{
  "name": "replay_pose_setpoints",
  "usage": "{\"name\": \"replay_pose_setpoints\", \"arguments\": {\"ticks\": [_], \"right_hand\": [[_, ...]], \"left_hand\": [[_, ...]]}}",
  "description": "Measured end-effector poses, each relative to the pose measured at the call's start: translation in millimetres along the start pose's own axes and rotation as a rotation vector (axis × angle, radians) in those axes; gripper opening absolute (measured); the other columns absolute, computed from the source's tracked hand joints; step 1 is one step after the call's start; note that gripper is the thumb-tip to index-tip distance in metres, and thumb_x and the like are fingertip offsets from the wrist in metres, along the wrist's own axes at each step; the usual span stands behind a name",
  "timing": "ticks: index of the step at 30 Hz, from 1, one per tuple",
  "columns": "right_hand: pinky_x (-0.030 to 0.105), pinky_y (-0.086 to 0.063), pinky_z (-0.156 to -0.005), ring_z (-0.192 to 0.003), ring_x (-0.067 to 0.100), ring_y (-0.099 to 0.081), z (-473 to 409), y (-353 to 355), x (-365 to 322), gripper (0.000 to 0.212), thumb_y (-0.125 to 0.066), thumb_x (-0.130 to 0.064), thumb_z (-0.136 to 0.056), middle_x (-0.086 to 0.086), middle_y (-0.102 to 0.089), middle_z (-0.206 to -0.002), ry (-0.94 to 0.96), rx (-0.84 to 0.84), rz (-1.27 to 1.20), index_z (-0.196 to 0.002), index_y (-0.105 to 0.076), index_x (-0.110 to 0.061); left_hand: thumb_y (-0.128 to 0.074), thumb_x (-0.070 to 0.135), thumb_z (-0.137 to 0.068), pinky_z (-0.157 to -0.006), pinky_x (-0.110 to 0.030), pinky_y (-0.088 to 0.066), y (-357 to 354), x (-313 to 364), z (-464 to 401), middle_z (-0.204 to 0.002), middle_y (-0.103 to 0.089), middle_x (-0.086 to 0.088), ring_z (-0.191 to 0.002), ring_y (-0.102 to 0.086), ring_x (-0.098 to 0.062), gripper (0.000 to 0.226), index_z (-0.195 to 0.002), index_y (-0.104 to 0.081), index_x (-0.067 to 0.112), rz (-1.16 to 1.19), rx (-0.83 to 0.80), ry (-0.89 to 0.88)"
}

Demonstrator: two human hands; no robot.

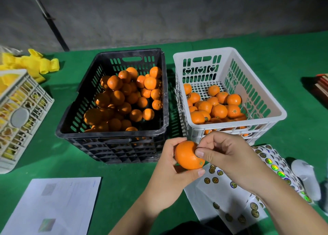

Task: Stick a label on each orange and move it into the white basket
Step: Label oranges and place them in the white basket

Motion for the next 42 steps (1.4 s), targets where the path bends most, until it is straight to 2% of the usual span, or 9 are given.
{"name": "replay_pose_setpoints", "arguments": {"ticks": [5, 8, 13, 23, 27, 30, 34, 37, 42], "right_hand": [[0.031, -0.036, -0.055, -0.056, 0.011, -0.042, -4, 9, 11, 0.04, -0.081, -0.059, -0.078, -0.007, -0.049, -0.063, -0.175, -0.038, 0.204, -0.095, -0.054, -0.036], [0.03, -0.048, -0.059, -0.064, 0.007, -0.054, -3, 13, 12, 0.05, -0.07, -0.079, -0.073, -0.008, -0.061, -0.085, -0.332, -0.139, 0.191, -0.109, -0.056, -0.048], [0.042, -0.06, -0.094, -0.114, 0.025, -0.071, 2, -17, 17, 0.05, -0.074, -0.062, -0.08, -0.003, -0.064, -0.136, -0.413, -0.121, -0.39, -0.128, -0.064, -0.051], [0.03, -0.058, -0.072, -0.086, 0.025, -0.072, -8, -49, 13, 0.037, -0.077, -0.049, -0.08, 0.011, -0.074, -0.109, -0.298, 0.139, -0.575, -0.111, -0.075, -0.029], [0.045, -0.06, -0.091, -0.105, 0.028, -0.071, -20, -51, 12, 0.05, -0.07, -0.07, -0.077, 0.007, -0.074, -0.112, -0.213, 0.187, -0.426, -0.108, -0.073, -0.031], [0.036, -0.06, -0.088, -0.103, 0.017, -0.072, -38, -37, 9, 0.05, -0.065, -0.074, -0.078, -0.004, -0.074, -0.11, -0.134, 0.16, -0.262, -0.11, -0.073, -0.036], [0.02, -0.055, -0.079, -0.096, 0.003, -0.068, -79, 4, 18, 0.042, -0.067, -0.072, -0.081, -0.017, -0.07, -0.106, 0.041, 0.244, 0.127, -0.113, -0.066, -0.045], [0.039, -0.048, -0.096, -0.118, 0.018, -0.057, -113, 36, 46, 0.072, -0.055, -0.078, -0.084, 0.0, -0.058, -0.135, -0.023, 0.309, 0.585, -0.138, -0.055, -0.031], [0.051, -0.018, -0.123, -0.154, 0.033, -0.018, -154, 20, 77, 0.074, -0.032, -0.074, -0.097, 0.01, -0.02, -0.169, -0.076, 0.187, 1.047, -0.155, -0.04, -0.028]], "left_hand": [[-0.093, 0.038, -0.078, -0.089, -0.031, -0.058, 1, -9, 4, -0.131, -0.061, 0.011, -0.114, -0.068, -0.022, 0.078, -0.141, -0.047, 0.04, -0.021, -0.019, 0.014], [-0.093, 0.037, -0.079, -0.091, -0.037, -0.058, 0, -12, 5, -0.134, -0.06, 0.006, -0.116, -0.068, -0.026, 0.079, -0.142, -0.047, 0.038, -0.004, -0.028, 0.014], [-0.092, 0.042, -0.079, -0.094, -0.028, -0.056, -6, -11, 3, -0.132, -0.06, 0.007, -0.123, -0.062, -0.019, 0.08, -0.144, -0.047, 0.038, -0.071, 0.005, -0.064], [-0.08, 0.056, -0.079, -0.11, -0.039, -0.036, 0, -5, -2, -0.156, -0.025, 0.031, -0.143, -0.02, -0.001, 0.073, -0.142, -0.043, 0.058, -0.388, 0.18, -0.156], [-0.081, 0.04, -0.084, -0.108, -0.043, -0.044, -1, -3, -11, -0.144, -0.04, 0.025, -0.137, -0.035, -0.008, 0.073, -0.144, -0.042, 0.051, -0.331, 0.157, -0.182], [-0.076, 0.056, -0.085, -0.112, -0.037, -0.041, 5, 8, -24, -0.145, -0.039, 0.024, -0.141, -0.037, -0.012, 0.069, -0.145, -0.042, 0.049, -0.345, 0.151, -0.19], [-0.058, 0.06, -0.095, -0.101, -0.028, -0.043, 37, 27, -50, -0.131, -0.054, 0.028, -0.125, -0.05, 0.001, 0.042, -0.135, -0.055, 0.045, -0.632, 0.18, -0.267], [-0.061, 0.039, -0.102, -0.089, -0.044, -0.05, 67, 37, -72, -0.107, -0.069, 0.012, -0.099, -0.063, -0.01, 0.021, -0.115, -0.071, 0.026, -0.913, 0.257, -0.4], [-0.046, 0.017, -0.108, -0.09, -0.039, -0.052, 96, 39, -124, -0.124, -0.066, -0.012, -0.106, -0.062, -0.03, 0.029, -0.13, -0.062, 0.011, -1.056, 0.014, -0.012]]}}
Point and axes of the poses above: each hand's wrist, its own z-axis away from the middle knuckle, its own y-axis out of the back of the hand, x = y × z, the point moved 1 cm from there along -z, towards the middle knuckle
